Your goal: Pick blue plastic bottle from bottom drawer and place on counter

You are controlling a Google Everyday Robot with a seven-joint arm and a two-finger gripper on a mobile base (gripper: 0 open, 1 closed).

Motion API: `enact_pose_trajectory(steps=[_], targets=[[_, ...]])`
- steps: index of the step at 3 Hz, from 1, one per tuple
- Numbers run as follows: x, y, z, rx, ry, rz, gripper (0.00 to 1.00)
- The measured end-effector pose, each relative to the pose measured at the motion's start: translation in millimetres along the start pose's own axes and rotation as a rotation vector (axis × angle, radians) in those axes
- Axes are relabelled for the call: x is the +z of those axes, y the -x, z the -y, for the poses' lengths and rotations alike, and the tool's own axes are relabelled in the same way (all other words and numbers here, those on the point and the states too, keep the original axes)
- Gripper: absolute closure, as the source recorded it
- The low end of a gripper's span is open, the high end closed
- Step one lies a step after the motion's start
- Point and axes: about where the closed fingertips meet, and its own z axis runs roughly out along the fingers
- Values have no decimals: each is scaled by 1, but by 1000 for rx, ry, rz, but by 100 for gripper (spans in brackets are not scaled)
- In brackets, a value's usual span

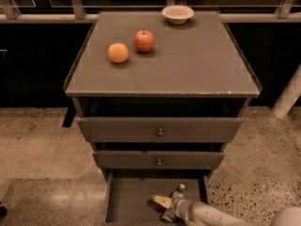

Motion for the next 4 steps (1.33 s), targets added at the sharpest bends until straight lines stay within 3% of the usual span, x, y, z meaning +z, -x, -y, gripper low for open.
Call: enact_pose_trajectory(steps=[1,4], targets=[[4,2,0,11,-21,6,0],[5,2,0,12,-22,6,65]])
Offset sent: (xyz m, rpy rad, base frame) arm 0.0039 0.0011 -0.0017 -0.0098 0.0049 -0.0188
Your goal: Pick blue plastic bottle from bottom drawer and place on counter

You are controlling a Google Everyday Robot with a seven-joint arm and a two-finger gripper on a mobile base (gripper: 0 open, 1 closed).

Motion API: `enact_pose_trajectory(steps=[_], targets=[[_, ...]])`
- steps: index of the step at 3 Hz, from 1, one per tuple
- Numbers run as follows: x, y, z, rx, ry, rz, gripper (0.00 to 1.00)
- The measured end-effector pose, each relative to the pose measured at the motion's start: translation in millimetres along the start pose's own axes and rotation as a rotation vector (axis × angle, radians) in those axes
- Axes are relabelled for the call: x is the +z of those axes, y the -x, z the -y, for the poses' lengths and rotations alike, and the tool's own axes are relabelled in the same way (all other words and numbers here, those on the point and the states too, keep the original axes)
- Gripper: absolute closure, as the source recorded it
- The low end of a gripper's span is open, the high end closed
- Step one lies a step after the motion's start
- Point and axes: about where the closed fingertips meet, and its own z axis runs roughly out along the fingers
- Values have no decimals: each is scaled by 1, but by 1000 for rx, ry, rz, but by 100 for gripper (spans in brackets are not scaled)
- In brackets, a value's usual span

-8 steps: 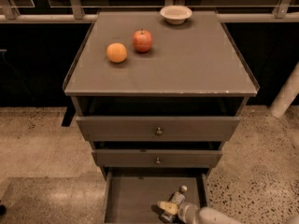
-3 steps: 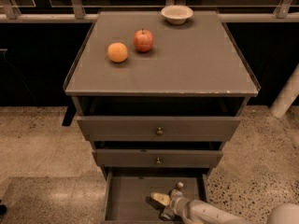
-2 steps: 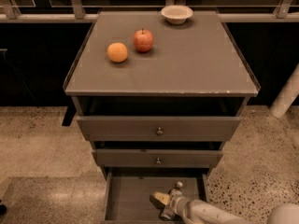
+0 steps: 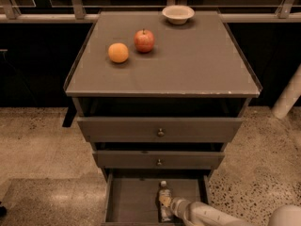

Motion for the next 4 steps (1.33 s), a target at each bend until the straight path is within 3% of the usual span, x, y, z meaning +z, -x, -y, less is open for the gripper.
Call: enact_pose_trajectory(steps=[1,2,3,4], targets=[[0,0,0,0,0,0,89],[0,0,0,0,0,0,100],[-4,1,-2,3,55,-15,100],[-35,30,35,26,116,37,100]])
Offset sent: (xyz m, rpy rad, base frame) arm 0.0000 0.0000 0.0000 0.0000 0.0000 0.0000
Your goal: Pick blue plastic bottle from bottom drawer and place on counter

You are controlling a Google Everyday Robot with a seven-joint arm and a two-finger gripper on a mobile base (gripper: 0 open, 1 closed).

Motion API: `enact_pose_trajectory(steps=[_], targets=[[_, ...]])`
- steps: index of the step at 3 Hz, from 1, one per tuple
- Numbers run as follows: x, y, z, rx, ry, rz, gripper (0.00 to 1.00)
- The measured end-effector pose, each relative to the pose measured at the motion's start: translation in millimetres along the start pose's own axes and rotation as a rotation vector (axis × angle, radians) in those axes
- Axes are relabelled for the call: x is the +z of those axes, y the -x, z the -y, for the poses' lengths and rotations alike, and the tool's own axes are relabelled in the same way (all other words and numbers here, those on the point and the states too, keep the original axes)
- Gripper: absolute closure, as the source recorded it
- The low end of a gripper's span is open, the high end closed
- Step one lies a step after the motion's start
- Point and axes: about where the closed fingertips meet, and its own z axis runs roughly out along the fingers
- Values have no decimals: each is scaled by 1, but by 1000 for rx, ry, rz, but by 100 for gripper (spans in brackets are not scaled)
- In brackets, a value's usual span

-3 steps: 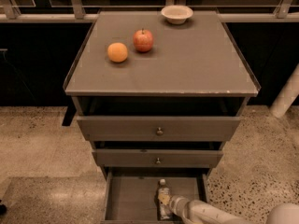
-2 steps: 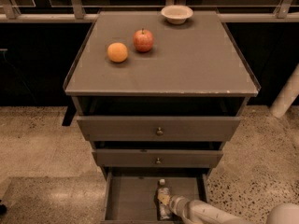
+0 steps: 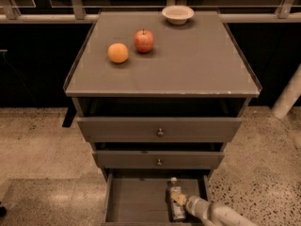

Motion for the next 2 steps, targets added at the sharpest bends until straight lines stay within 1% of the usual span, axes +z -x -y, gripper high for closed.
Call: enact_pose_trajectory(steps=[1,2], targets=[[-51,25,22,21,75,54,100],[-94,43,37,19,143,58,100]])
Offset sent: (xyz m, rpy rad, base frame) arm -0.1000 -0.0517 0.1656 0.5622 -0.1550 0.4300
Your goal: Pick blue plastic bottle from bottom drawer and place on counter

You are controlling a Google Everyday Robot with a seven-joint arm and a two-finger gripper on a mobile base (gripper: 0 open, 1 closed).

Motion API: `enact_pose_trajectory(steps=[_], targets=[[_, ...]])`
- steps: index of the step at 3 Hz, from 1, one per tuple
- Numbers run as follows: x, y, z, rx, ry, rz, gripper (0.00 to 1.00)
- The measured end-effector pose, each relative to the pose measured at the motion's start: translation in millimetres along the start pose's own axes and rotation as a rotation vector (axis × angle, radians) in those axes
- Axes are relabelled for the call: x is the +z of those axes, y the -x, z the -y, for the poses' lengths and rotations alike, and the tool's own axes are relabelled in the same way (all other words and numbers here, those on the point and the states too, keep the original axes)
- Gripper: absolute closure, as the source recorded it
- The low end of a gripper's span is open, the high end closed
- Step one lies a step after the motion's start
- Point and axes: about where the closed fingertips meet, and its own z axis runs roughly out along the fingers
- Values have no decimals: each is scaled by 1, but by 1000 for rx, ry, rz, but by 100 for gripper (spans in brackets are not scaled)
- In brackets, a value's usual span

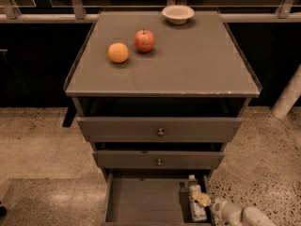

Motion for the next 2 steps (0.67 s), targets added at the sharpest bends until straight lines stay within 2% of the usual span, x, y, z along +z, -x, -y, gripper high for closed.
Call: enact_pose_trajectory(steps=[1,2], targets=[[-27,14,-12,7,108,-15,100],[-28,6,-34,5,188,-46,100]])
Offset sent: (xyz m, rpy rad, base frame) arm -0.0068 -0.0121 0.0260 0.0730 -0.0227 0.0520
